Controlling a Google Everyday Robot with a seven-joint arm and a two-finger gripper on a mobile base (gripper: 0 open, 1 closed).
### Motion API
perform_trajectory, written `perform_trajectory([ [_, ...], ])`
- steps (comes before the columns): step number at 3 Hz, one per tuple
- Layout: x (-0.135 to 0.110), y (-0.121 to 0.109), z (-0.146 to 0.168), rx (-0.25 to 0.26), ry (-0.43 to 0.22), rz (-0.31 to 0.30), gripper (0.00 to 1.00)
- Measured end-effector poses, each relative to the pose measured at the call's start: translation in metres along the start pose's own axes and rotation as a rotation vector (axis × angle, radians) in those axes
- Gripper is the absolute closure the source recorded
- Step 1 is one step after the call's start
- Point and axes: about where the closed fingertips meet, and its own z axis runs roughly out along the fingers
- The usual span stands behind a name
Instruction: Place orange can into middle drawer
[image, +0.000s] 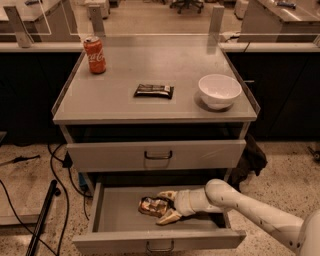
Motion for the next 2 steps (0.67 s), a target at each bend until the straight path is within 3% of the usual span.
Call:
perform_trajectory([
  [2, 0.0, 0.0, 0.0, 0.0, 0.0, 0.0, 0.0],
])
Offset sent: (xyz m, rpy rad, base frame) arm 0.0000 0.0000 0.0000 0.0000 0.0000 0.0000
